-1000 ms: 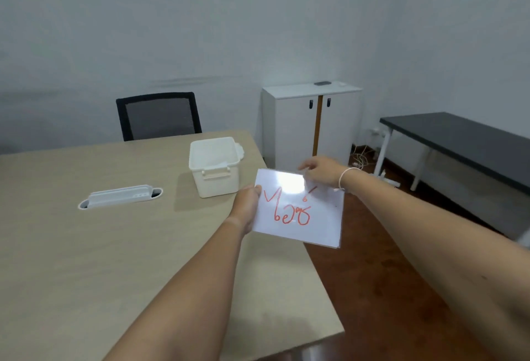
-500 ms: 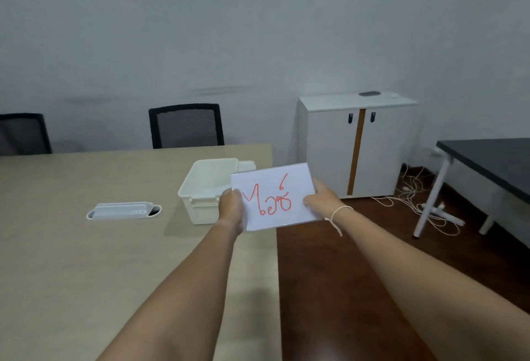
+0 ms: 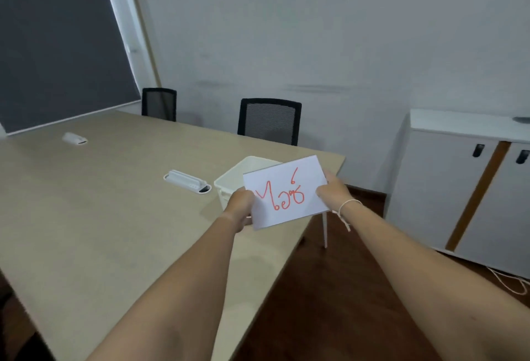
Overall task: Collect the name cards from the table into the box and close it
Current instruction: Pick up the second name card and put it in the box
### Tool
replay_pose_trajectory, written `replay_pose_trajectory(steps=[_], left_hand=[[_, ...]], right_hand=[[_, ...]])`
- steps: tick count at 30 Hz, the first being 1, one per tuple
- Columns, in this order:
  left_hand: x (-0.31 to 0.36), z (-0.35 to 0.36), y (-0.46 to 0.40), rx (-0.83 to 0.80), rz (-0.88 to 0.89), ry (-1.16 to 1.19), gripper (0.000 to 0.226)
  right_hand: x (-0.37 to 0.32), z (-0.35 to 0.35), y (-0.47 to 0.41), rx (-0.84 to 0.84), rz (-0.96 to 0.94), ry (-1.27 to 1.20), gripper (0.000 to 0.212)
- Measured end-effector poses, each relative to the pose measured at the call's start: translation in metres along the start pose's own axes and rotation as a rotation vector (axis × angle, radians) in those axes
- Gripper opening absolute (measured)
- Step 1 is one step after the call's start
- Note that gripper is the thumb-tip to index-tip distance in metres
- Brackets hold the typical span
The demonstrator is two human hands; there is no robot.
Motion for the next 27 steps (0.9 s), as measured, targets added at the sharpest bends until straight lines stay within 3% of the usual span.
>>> replay_pose_trajectory(steps=[5,15,23,27], left_hand=[[0.010,0.012,-0.039,0.072,-0.010,-0.048,0.036],[0.046,0.020,-0.200,0.210,-0.039,-0.022,0.039],[0.015,-0.014,-0.264,0.426,-0.196,0.018,0.045],[0.006,-0.012,-0.273,0.557,-0.291,0.032,0.034]], right_hand=[[0.001,0.003,-0.062,-0.067,-0.064,0.000,0.048],[-0.005,0.037,-0.238,-0.225,-0.079,0.015,0.053],[-0.001,0.109,-0.320,-0.527,-0.063,0.081,0.053],[0.006,0.141,-0.348,-0.700,-0.098,0.136,0.053]])
Point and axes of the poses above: each hand's wrist, its own y-axis away from the middle knuckle, its own z-axis out of the palm, x = y × z, the point moved 3 cm from there along -y, towards the middle knuckle, and after that the axes turned 4 degrees about -y, right-handed, at the moved point
